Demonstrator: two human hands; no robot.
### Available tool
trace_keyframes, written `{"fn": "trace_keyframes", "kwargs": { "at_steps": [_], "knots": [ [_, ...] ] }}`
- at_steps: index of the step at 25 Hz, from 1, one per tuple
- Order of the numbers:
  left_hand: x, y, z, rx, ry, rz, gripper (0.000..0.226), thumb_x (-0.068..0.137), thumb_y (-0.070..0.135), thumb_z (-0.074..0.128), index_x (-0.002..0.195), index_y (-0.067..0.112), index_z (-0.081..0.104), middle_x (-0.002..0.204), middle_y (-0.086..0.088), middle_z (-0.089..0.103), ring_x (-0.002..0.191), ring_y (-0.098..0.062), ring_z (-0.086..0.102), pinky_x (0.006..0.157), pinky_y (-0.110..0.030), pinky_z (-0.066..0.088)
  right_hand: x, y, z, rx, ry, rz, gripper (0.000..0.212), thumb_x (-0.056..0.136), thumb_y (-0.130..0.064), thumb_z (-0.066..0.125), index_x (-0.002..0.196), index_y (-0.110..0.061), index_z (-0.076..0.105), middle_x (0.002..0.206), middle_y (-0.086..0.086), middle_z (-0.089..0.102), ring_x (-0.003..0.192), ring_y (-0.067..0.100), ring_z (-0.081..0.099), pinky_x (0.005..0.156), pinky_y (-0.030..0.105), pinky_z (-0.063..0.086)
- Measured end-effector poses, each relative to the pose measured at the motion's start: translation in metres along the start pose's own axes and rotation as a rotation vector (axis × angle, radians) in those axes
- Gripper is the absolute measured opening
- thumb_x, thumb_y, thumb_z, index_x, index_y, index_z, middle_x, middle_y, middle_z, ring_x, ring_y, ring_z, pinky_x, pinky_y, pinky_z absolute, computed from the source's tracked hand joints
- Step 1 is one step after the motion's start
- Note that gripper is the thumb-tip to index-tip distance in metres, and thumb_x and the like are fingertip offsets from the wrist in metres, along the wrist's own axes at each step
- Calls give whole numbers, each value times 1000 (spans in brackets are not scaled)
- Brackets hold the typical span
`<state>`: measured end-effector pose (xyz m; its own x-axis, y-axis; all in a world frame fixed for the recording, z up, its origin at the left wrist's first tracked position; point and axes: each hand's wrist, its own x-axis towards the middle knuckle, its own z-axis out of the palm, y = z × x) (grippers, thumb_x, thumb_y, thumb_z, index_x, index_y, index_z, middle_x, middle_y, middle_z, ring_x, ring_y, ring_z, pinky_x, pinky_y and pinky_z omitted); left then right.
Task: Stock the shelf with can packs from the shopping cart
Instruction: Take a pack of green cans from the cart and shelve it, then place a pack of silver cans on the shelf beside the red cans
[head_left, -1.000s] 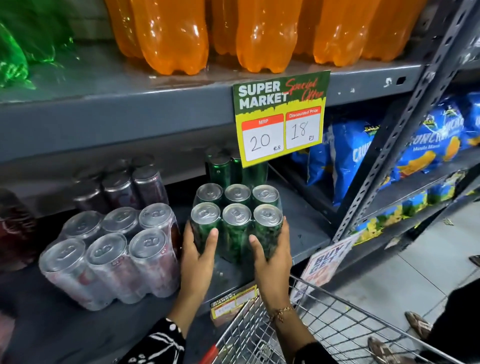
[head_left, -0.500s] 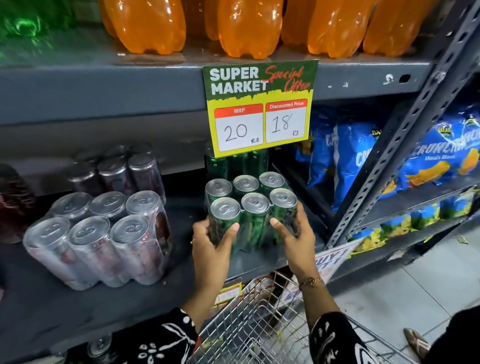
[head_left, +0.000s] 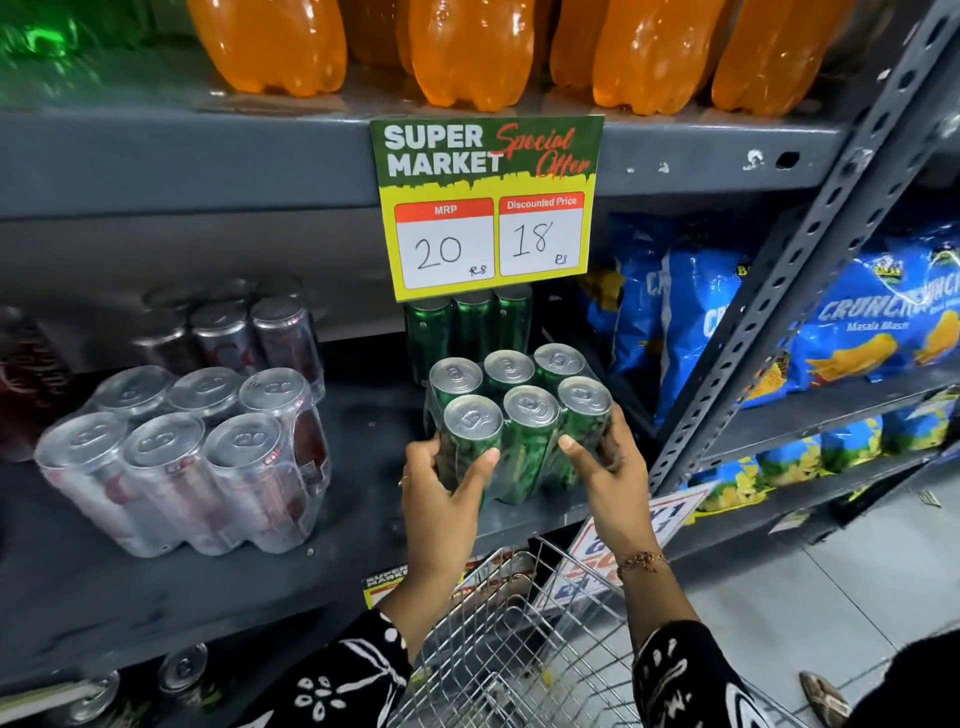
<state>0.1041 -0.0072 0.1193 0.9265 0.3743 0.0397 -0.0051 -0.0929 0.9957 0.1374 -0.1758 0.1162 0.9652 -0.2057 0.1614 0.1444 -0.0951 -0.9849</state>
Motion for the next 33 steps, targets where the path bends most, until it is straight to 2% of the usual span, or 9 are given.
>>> {"fn": "trace_keyframes", "kwargs": {
  "at_steps": [2, 9, 14, 19, 23, 26, 27, 29, 33],
  "knots": [
    [-2, 1, 1, -6, -3, 1, 33, 71, 43, 73, 84, 40, 43, 104, -2, 64, 100, -20, 61, 88, -42, 52, -1, 0, -1, 1, 2, 16, 62, 85, -7, 67, 134, -34, 42, 129, -14, 57, 117, -6, 54, 110, 37, 41],
    [-2, -4, 1, -8, -1, 22, 36, 71, 40, 74, 91, 34, 44, 104, -4, 65, 97, -20, 63, 85, -40, 53, -2, 7, -2, 5, -20, -21, 66, 85, -15, 68, 143, -26, 38, 144, -2, 50, 133, 13, 47, 113, 47, 37],
    [-1, -6, 2, -21, 3, 17, 37, 72, 37, 74, 96, 30, 46, 107, -4, 65, 101, -19, 63, 86, -34, 52, -4, 1, -2, 20, -38, -5, 61, 85, -15, 68, 138, -31, 42, 140, -6, 52, 129, 7, 48, 111, 36, 39],
    [-12, -7, -17, 85, 1, 132, 49, 85, 38, 59, 130, 18, 50, 134, -1, 55, 125, -16, 51, 109, -30, 37, -50, -16, 44, -289, 388, 2, 44, 85, -16, 67, 128, -11, 55, 143, 11, 41, 131, 17, 36, 108, 32, 38],
    [-19, 0, -77, 102, 256, 411, 43, 92, 30, 42, 125, 5, 51, 133, 1, 46, 127, -6, 40, 111, -20, 29, -108, -25, 125, -313, 53, -340, 15, 86, -8, 63, 99, -5, 69, 114, 13, 60, 107, 13, 54, 93, 34, 50],
    [-5, -3, -143, 192, 498, 516, 42, 94, 27, 41, 125, 1, 49, 142, 3, 30, 136, -3, 26, 116, -25, 22, -120, -40, 177, -233, -160, -309, 38, 88, -14, 62, 124, -5, 58, 134, 13, 54, 126, 14, 46, 110, 22, 33],
    [1, -1, -165, 192, 590, 468, 45, 94, 29, 41, 128, 2, 46, 146, 2, 25, 137, -2, 20, 116, -23, 17, -123, -48, 194, -210, -239, -243, 50, 88, -19, 63, 135, -6, 49, 144, 11, 45, 134, 12, 37, 113, 12, 23],
    [16, 2, -210, 154, 704, 299, 55, 93, 33, 43, 138, 2, 35, 152, -8, 19, 139, -8, 13, 112, -10, 5, -131, -58, 223, -112, -335, -154, 72, 85, -28, 67, 146, -9, 33, 155, 7, 32, 142, 11, 27, 117, 15, 19],
    [38, -7, -264, 26, 428, -11, 61, 93, 31, 48, 145, 8, 24, 145, -9, 41, 135, -19, 38, 110, -24, 27, -137, -59, 256, -24, -190, -89, 85, 82, -19, 72, 150, -8, 23, 157, 9, 30, 143, 17, 30, 109, 3, 20]
  ]
}}
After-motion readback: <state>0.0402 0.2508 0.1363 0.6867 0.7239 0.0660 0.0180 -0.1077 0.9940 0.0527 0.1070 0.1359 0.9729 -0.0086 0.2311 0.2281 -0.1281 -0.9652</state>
